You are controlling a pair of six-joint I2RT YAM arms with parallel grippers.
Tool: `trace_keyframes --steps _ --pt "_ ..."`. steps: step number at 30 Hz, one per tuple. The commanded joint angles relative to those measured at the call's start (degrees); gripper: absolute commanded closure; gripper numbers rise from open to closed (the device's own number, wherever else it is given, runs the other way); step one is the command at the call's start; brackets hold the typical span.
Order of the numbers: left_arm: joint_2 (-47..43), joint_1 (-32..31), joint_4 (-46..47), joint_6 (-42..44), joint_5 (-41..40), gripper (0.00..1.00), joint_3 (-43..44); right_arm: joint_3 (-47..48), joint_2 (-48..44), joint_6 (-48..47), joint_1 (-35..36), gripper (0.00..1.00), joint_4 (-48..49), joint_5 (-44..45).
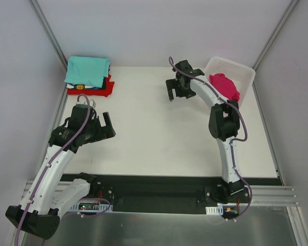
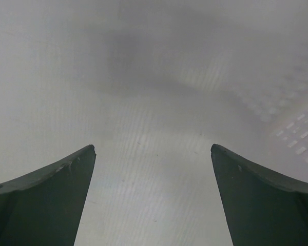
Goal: Fold and stack the t-shirts
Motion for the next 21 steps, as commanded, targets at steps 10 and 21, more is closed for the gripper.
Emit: trace_keyframes --steps 10,21 --pt "-0.3 -0.6 -0.2 -0.8 1.8 0.01 1.5 -12.3 -10.7 8.6 -4.9 0.00 -2.0 11.2" --pt "-1.2 -0.6 0.0 -0.7 2.0 0.01 1.4 -19.2 -16.7 14.2 -11.5 0.00 -4.0 17.5"
